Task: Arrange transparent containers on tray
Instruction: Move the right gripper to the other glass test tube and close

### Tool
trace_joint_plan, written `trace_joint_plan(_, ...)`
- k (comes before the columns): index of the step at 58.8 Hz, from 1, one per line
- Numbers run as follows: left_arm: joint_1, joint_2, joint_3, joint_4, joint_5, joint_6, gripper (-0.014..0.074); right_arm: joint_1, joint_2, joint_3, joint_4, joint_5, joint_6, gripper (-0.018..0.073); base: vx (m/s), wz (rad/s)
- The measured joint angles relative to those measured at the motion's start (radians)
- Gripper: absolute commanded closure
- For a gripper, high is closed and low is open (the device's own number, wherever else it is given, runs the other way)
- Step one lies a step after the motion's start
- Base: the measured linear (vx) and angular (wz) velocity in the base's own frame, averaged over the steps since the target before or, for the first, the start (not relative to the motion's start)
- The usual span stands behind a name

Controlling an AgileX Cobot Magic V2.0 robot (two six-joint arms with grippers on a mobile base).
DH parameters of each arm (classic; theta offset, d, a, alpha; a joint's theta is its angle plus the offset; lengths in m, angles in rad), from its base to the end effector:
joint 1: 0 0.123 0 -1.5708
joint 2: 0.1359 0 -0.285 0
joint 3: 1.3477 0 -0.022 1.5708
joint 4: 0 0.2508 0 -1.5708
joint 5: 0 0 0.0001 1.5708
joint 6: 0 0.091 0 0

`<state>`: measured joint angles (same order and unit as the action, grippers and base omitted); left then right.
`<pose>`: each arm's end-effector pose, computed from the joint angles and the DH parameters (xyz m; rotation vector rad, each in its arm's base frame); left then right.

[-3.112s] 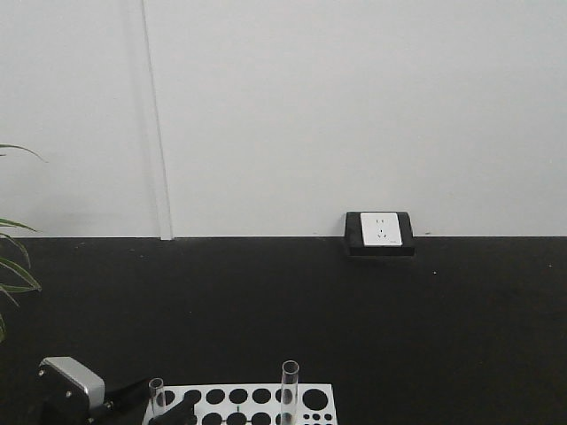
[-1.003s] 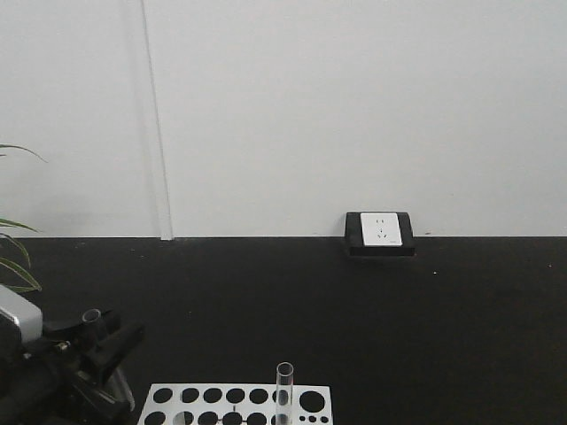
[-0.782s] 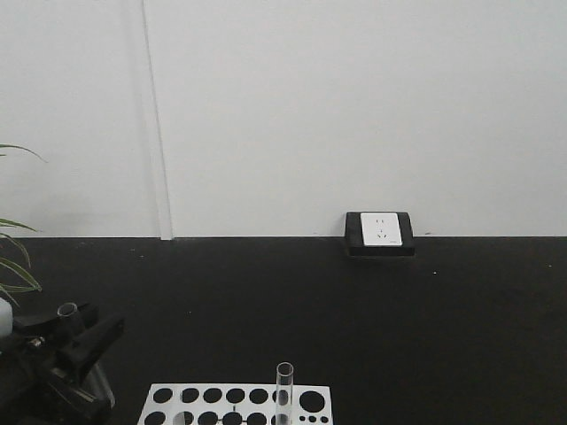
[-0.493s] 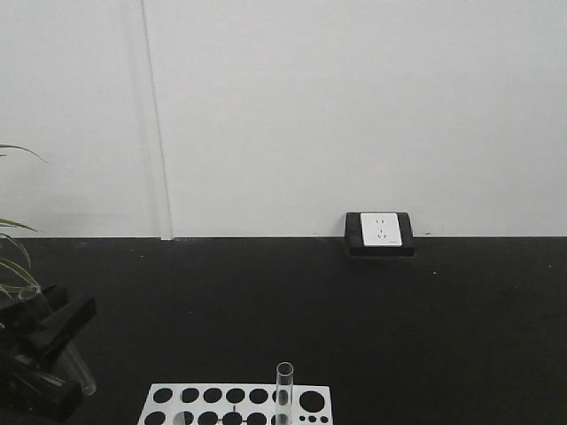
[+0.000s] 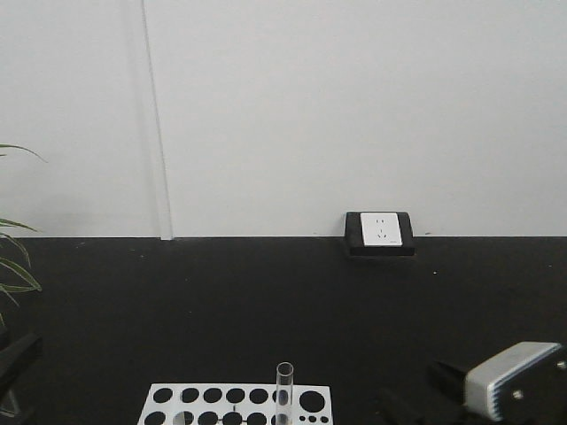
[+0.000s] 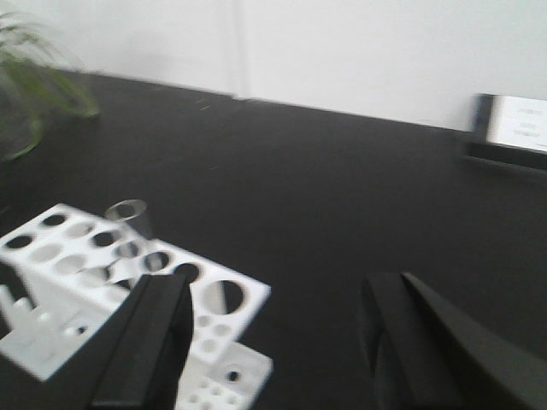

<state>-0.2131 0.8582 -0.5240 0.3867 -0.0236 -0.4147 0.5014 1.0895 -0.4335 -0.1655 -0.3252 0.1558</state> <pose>0.1776 -0.0392 0.3015 0.1726 1.7913 -0.1805 0.1860 0.1074 0.2522 -0.4930 1.7692 0.4007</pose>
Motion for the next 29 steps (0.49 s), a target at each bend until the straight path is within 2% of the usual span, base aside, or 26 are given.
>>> trace_joint_plan(16,0.0,-0.002,0.0,-0.001,-0.003,-0.001,0.0486,0.106,0.32,0.0,-0.093,-0.345,0.008,0.0068,0.0,0.0)
trace_joint_plan(29,0.0,-0.002,0.0,-0.001,-0.004,-0.001,0.0486,0.127,0.456,-0.047,-0.096,-0.407,0.011,0.0043,0.0,0.0)
